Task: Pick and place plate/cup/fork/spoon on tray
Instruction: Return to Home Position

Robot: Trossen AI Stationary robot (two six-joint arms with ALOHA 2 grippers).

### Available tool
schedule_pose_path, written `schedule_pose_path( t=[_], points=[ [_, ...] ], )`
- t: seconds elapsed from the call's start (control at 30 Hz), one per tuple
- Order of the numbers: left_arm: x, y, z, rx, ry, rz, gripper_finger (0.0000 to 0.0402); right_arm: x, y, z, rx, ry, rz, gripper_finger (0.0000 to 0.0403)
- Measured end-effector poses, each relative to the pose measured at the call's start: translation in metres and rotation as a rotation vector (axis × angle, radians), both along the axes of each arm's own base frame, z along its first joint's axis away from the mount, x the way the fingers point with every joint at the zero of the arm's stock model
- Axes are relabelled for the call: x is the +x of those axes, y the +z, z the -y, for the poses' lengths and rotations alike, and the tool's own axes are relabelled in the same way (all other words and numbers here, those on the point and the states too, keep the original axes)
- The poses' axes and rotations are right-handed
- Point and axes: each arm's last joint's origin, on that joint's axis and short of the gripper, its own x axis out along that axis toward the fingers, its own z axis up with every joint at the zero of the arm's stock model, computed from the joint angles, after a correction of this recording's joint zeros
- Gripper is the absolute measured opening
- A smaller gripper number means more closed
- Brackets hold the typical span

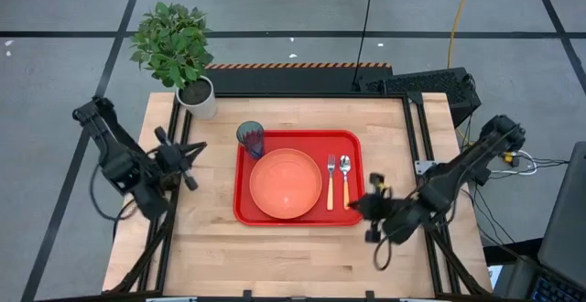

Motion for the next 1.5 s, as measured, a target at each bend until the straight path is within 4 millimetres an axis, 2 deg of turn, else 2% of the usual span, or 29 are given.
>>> schedule_pose_path(
  t=[0.1,0.3,0.33,0.43,0.53,0.73,0.83,0.93,1.0,1.1,1.27,1.37,1.5],
  points=[
    [-0.013,0.001,-0.006,-0.042,-0.065,0.031,0.0026,-0.019,-0.009,0.017,0.008,0.008,0.131,0.0000],
    [-0.038,-0.040,-0.018,-0.139,-0.236,0.114,0.0005,-0.059,-0.062,0.048,0.161,0.056,0.392,0.0000],
    [-0.041,-0.041,-0.019,-0.153,-0.262,0.151,0.0005,-0.064,-0.066,0.052,0.180,0.063,0.440,0.0000],
    [-0.048,-0.035,-0.024,-0.222,-0.318,0.244,0.0005,-0.077,-0.071,0.062,0.205,0.101,0.546,0.0000],
    [-0.049,-0.018,-0.027,-0.352,-0.240,0.426,0.0003,-0.084,-0.069,0.070,0.209,0.125,0.598,0.0000],
    [-0.035,0.006,-0.012,-0.330,-0.170,0.428,0.0002,-0.090,-0.067,0.082,0.153,0.153,0.650,0.0000],
    [-0.019,0.011,0.001,-0.258,-0.308,0.323,0.0002,-0.089,-0.070,0.087,0.138,0.159,0.655,0.0000],
    [0.000,0.017,0.007,-0.219,-0.483,0.313,0.0002,-0.087,-0.073,0.091,0.157,0.179,0.647,0.0000],
    [0.012,0.011,0.006,-0.192,-0.559,0.317,0.0002,-0.086,-0.075,0.093,0.172,0.197,0.637,0.0000],
    [0.024,-0.011,-0.008,-0.224,-0.486,0.311,0.0002,-0.085,-0.075,0.095,0.186,0.221,0.636,0.0000],
    [0.034,-0.046,-0.028,-0.279,-0.511,0.380,0.0002,-0.084,-0.077,0.096,0.176,0.233,0.607,0.0000],
    [0.036,-0.060,-0.036,-0.243,-0.528,0.427,0.0001,-0.085,-0.081,0.096,0.163,0.230,0.569,0.0000],
    [0.038,-0.076,-0.047,-0.240,-0.462,0.402,0.0003,-0.085,-0.086,0.097,0.136,0.206,0.527,0.0000]
  ],
)
